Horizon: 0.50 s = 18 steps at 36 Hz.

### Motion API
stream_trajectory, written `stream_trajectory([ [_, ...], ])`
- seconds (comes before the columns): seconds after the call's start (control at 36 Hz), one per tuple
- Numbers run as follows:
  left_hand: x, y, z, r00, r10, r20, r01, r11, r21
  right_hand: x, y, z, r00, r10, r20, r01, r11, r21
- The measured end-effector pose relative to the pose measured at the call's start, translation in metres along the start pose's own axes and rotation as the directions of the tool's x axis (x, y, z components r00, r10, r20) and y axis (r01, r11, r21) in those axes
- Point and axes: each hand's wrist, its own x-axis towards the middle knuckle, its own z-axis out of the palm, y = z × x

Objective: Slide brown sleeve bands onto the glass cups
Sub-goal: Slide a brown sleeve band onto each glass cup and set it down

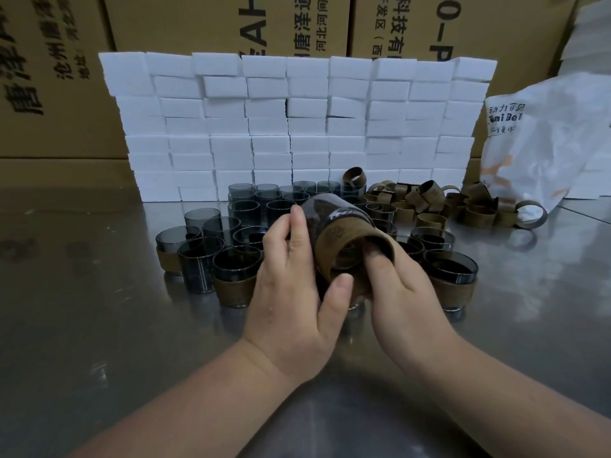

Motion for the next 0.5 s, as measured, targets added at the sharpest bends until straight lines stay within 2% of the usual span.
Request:
stream_trajectory([
  [0.08, 0.0028, -0.0024, -0.0008, 0.999, 0.020, -0.045, -0.021, 1.000, -0.018, -0.0005, -0.0022, -0.0005, 0.999, -0.006, 0.038, 0.006, 1.000, 0.003],
  [0.14, 0.0043, -0.0039, -0.0015, 0.997, 0.028, -0.077, -0.031, 0.999, -0.033, -0.0010, -0.0025, -0.0015, 0.998, 0.003, 0.060, -0.007, 0.998, 0.064],
  [0.28, 0.0056, -0.0060, -0.0027, 0.992, 0.008, -0.128, -0.017, 0.997, -0.070, -0.0011, -0.0005, -0.0018, 0.990, 0.099, 0.103, -0.114, 0.980, 0.160],
  [0.5, 0.0045, -0.0052, -0.0028, 0.988, -0.021, -0.151, 0.004, 0.993, -0.117, 0.0017, 0.0042, -0.0063, 0.993, 0.117, 0.030, -0.121, 0.976, 0.182],
])
